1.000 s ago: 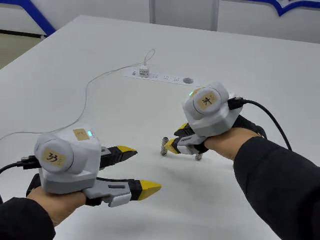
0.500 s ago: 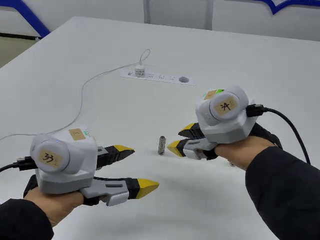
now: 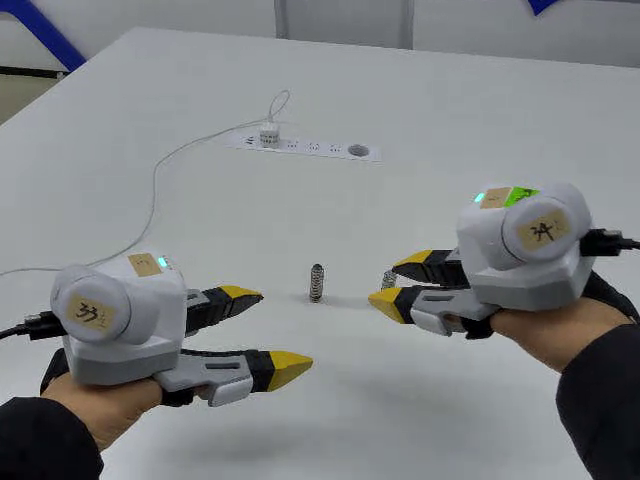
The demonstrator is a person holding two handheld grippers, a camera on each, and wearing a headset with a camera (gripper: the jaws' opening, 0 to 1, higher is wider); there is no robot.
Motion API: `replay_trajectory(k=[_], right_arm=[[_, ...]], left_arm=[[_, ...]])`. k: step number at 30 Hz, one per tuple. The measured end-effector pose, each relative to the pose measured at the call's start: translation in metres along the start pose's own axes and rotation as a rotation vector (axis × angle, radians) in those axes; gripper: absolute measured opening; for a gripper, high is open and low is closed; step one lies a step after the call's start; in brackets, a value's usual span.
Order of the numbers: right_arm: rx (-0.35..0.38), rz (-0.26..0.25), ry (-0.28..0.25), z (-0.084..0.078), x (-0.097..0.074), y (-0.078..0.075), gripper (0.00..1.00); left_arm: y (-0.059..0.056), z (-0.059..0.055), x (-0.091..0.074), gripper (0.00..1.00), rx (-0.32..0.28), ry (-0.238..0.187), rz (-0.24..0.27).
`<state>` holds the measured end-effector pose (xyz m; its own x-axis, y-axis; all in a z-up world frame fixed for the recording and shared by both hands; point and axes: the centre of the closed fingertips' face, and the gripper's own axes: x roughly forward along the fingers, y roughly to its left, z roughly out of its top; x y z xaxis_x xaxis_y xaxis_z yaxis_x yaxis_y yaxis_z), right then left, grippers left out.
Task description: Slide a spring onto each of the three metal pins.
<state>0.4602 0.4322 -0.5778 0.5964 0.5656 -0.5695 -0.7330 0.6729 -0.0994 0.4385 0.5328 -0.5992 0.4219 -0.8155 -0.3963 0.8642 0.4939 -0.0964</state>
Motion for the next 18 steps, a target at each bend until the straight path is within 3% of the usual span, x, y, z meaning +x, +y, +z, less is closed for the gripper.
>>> replay_trajectory(k=[12, 18], right_arm=[[0.033, -0.083, -0.052, -0.017, -0.046, -0.026, 0.31], [0.053, -0.110, -0.077, -0.035, -0.060, -0.044, 0.34]], left_arm=[[-0.004, 0.000, 0.001, 0.59, 0.014, 0.009, -0.002], [-0.005, 0.001, 0.002, 0.60, 0.028, 0.014, -0.004]])
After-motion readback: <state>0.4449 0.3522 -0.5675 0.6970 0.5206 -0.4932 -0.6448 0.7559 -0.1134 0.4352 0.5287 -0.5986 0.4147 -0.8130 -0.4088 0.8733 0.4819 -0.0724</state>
